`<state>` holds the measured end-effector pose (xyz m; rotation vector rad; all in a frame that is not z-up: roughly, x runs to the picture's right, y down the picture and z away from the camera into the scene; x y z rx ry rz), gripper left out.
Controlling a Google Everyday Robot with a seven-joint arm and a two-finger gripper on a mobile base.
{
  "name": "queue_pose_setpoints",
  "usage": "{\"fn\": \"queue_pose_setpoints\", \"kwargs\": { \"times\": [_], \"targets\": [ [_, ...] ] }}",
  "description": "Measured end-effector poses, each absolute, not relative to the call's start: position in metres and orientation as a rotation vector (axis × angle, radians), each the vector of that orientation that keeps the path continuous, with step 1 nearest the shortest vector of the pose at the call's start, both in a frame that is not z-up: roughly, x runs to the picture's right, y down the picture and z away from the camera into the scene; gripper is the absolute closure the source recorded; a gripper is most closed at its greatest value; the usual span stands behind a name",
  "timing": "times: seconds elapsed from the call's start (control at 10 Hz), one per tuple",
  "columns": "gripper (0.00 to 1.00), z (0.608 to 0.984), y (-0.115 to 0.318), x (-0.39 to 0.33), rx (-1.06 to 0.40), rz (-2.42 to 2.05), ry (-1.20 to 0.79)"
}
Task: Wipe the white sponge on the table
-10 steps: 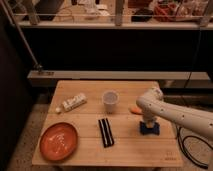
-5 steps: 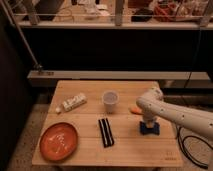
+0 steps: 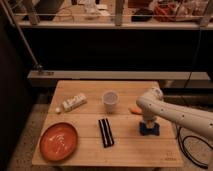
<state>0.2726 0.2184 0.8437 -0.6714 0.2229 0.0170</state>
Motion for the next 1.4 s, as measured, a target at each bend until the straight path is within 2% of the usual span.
{"fn": "queue_pose_setpoints", "kwargs": {
  "times": [0.5, 0.8, 1.4],
  "targets": [
    [0.20, 0.802, 0.219, 0.226, -0.729, -0.094, 0.118],
    [0.20, 0.795, 0.219, 0.230, -0.753, -0.094, 0.096],
    [0.20, 0.790, 0.249, 0.269, -0.759, -0.054, 0.081]
  ]
}}
